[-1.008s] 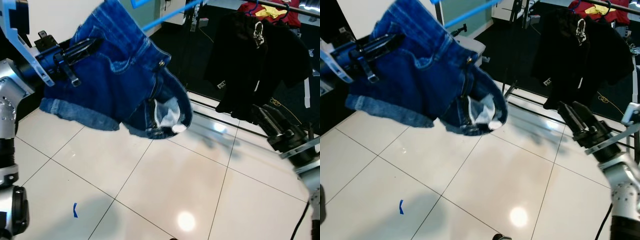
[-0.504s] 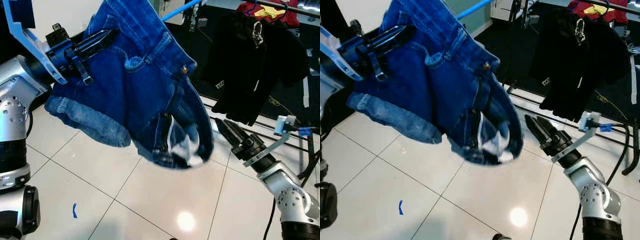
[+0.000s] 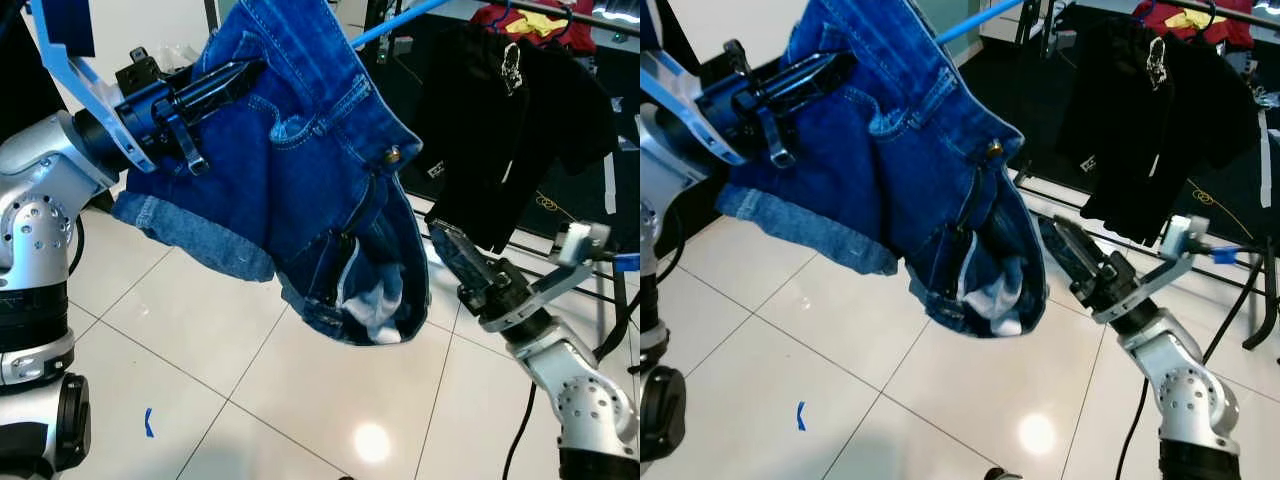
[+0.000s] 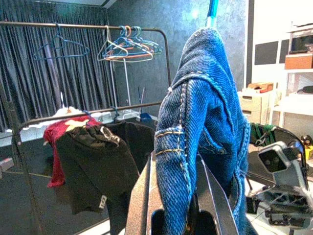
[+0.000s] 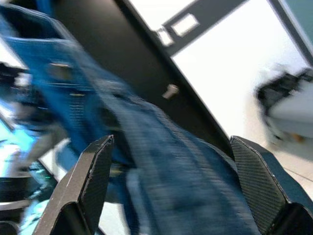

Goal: Hang hanger

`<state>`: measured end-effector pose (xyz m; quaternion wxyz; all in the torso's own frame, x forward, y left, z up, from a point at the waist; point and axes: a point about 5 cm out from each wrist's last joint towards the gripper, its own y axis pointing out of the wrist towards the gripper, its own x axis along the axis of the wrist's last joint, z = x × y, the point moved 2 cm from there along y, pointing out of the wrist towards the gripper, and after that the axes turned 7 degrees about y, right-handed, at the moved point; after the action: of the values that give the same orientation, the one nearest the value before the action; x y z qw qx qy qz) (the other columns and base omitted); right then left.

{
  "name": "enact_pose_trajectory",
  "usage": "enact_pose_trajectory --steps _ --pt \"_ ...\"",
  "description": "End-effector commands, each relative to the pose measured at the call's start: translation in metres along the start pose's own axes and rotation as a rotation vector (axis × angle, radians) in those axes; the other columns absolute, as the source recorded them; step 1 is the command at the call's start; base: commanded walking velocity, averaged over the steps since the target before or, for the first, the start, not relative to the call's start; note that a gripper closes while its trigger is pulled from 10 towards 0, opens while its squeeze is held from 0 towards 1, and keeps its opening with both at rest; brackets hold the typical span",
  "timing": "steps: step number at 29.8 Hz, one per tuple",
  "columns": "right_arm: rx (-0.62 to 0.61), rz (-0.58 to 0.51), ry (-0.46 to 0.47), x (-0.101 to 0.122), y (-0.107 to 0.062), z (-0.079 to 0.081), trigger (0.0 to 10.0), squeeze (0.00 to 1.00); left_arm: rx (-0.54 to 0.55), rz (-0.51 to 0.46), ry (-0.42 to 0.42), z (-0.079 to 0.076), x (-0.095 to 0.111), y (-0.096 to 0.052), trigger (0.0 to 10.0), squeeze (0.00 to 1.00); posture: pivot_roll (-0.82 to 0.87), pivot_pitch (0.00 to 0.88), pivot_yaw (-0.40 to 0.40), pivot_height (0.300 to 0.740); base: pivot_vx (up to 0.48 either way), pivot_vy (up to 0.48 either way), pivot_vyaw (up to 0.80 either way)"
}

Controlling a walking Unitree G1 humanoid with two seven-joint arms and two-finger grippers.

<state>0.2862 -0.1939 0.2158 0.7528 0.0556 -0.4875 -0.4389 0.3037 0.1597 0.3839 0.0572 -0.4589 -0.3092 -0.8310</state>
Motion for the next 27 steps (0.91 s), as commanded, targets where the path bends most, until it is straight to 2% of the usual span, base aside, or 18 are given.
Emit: enact_pose_trajectory --steps 1,3,8,15,19,22,23,24,25,26,27 --pt "0.015 0.043 -0.011 -0.004 -0.002 0.004 10.0 0.00 -0.022 -0.039 0.015 -0.005 0.009 0.003 10.0 0.00 0.07 0.154 -0.026 0.740 0.000 0.000 0.00" --pt "0.002 0.071 -0.033 -0.008 -0.003 0.003 10.0 0.00 -0.020 -0.036 0.015 -0.005 0.009 0.003 10.0 0.00 0.07 0.154 -0.026 0.740 0.000 0.000 0.00" --pt "-0.119 0.158 -0.090 -0.021 -0.005 -0.014 10.0 0.00 -0.019 -0.040 0.011 -0.007 0.009 0.005 10.0 0.00 0.07 0.154 -0.024 0.740 0.000 0.000 0.00" --pt "-0.207 0.170 -0.114 -0.022 -0.008 -0.026 10.0 0.00 -0.017 -0.041 0.016 -0.007 0.010 0.005 10.0 0.00 0.07 0.154 -0.025 0.740 0.000 0.000 0.00" --pt "-0.309 0.181 -0.114 -0.022 -0.015 -0.039 10.0 0.00 -0.009 -0.042 0.023 -0.005 0.012 0.004 10.0 0.00 0.07 0.156 -0.027 0.740 0.000 0.000 0.00" --pt "-0.323 0.188 -0.117 -0.023 -0.016 -0.041 10.0 0.00 -0.008 -0.042 0.024 -0.005 0.013 0.004 10.0 0.00 0.07 0.156 -0.027 0.740 0.000 0.000 0.00" --pt "-0.345 0.193 -0.117 -0.025 -0.018 -0.044 9.4 0.00 -0.006 -0.042 0.026 -0.005 0.013 0.004 10.0 0.00 0.07 0.155 -0.028 0.740 0.000 0.000 0.00" --pt "-0.345 0.193 -0.117 -0.025 -0.018 -0.044 9.4 0.00 -0.006 -0.042 0.026 -0.005 0.013 0.004 10.0 0.00 0.07 0.155 -0.028 0.740 0.000 0.000 0.00" --pt "-0.360 0.193 -0.117 -0.025 -0.019 -0.046 0.8 0.00 -0.004 -0.043 0.028 -0.004 0.014 0.003 10.0 0.00 0.07 0.156 -0.028 0.740 0.000 0.000 0.00" --pt "-0.367 0.192 -0.117 -0.026 -0.020 -0.047 0.8 0.00 -0.002 -0.043 0.029 -0.004 0.015 0.003 10.0 0.00 0.07 0.156 -0.028 0.740 0.000 0.000 0.00" --pt "-0.372 0.202 -0.120 -0.028 -0.021 -0.048 0.0 0.00 0.013 -0.037 0.040 -0.001 0.015 0.001 10.0 0.00 0.07 0.156 -0.029 0.740 0.000 0.000 0.00"
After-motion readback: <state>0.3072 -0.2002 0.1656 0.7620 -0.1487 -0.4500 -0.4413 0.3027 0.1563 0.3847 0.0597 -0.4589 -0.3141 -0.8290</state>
